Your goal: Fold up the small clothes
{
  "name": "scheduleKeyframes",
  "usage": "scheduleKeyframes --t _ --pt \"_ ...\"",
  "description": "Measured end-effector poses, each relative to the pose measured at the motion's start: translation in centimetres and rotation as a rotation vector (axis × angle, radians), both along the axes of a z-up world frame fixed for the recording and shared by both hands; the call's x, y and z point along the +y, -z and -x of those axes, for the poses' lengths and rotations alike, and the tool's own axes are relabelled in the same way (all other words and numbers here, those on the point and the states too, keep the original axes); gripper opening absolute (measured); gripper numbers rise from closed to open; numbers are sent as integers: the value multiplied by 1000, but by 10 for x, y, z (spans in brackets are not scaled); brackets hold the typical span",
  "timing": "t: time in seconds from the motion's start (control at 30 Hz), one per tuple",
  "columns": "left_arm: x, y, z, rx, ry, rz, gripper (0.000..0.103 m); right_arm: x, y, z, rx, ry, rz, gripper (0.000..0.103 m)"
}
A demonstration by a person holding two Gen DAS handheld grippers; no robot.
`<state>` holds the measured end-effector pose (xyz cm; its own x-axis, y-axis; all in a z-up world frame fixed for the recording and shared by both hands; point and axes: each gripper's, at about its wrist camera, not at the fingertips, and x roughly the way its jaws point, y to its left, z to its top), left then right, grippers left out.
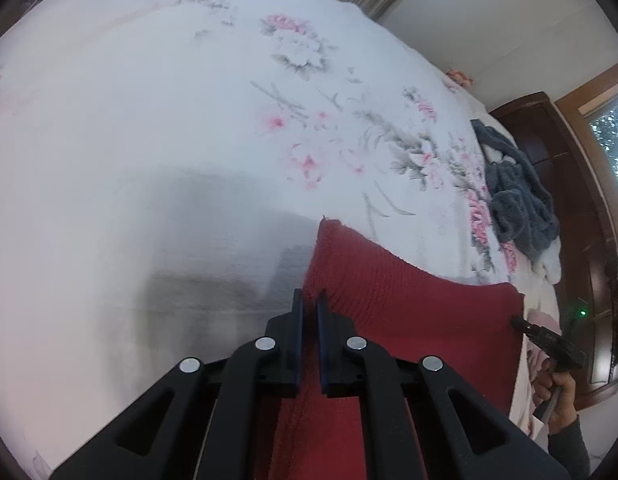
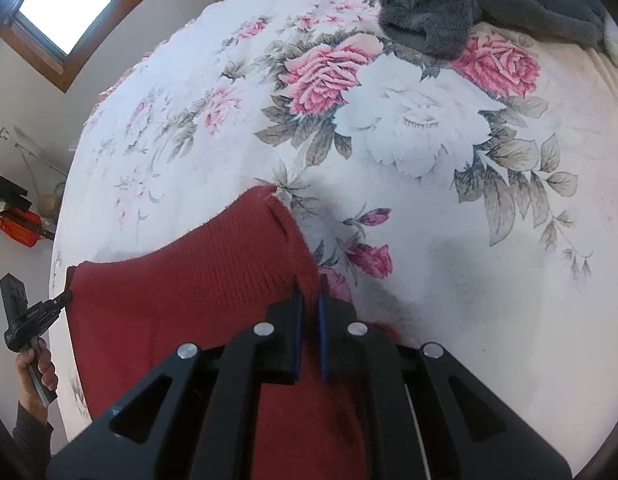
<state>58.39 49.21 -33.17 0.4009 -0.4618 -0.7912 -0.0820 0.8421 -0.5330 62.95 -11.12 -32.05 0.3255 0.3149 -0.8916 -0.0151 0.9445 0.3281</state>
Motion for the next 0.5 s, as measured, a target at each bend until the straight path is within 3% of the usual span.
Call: scheduleKeyframes --t 0.2,0.27,0.3,0.37,0.4,0.5 --pt "2 48 -13 128 -15 -2 8 -5 28 -9 47 25 0 6" --pt "3 71 -15 224 -20 -5 13 -11 42 -13 87 37 -4 15" --pt "5 72 -15 224 -38 -9 18 -16 44 -13 84 54 10 17" --pt "12 48 -10 166 -128 -93 23 -34 35 -10 33 122 -74 18" --pt "11 35 -7 110 -131 -71 25 -47 25 -5 -13 163 -214 18" --pt "-3 14 -3 -11 -16 168 28 -46 20 -5 -16 116 -389 18"
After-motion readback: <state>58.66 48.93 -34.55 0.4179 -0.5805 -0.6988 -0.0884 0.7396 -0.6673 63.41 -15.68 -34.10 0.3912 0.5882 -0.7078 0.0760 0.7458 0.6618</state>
